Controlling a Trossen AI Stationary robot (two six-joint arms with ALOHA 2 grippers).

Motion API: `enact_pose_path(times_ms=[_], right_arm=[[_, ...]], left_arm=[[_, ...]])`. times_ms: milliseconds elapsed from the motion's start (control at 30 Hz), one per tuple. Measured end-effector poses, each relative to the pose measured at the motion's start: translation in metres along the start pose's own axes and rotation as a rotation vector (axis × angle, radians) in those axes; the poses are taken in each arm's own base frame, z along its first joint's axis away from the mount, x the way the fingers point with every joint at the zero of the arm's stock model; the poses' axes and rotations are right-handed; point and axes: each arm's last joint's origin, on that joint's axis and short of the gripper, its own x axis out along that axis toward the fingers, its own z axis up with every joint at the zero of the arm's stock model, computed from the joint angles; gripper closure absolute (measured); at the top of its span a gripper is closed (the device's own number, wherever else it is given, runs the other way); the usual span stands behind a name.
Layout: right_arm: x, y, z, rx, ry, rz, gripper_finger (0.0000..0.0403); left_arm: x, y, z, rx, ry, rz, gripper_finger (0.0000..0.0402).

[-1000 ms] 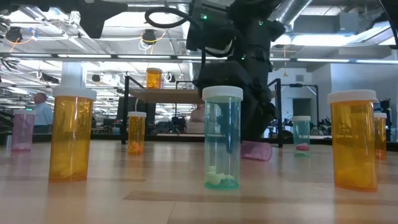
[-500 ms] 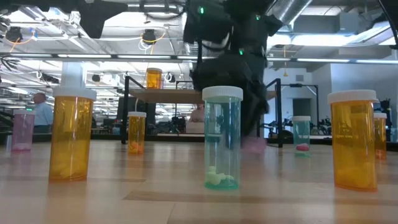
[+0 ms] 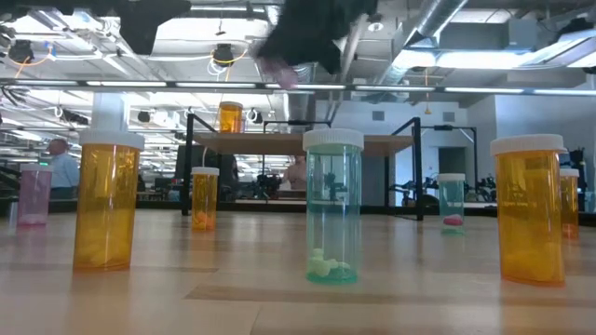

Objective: Pick and place medicine bottles onto shelf by color
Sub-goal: Put the small transparent pill bottle on the shelf

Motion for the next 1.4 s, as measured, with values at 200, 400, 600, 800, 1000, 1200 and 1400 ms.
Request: enact_pose_path(times_ms=[200,400,600,800,1000,1200,1400], right_arm=[[-0.021,-0.031,0.022,-0.087,-0.353,-0.014,0.0271],[-0.019,-0.089,0.029,-0.077,-0.573,-0.141,0.0269],[0.003,-0.155,0.023,-0.028,-0.631,-0.257,0.0269],[0.025,-0.196,0.013,-0.031,-0.726,-0.254,0.0268],[0.035,-0.219,0.004,-0.013,-0.742,-0.293,0.0266],[0.033,-0.229,0.003,-0.01,-0.736,-0.319,0.0265],[0.033,-0.235,0.001,-0.001,-0.716,-0.332,0.0264]], left_arm=[[0.0,0.0,0.0,0.001,0.0,0.0,0.0129],[0.0,0.0,0.0,0.007,-0.002,0.001,0.0129],[0.0,0.0,0.0,0.007,-0.002,0.001,0.0129],[0.0,0.0,0.0,0.007,-0.002,0.001,0.0129],[0.0,0.0,0.0,0.026,-0.003,0.008,0.0129],[0.0,0.001,0.0,0.03,-0.005,0.02,0.0129],[0.0,0.001,0.0,0.033,-0.005,0.02,0.0129]])
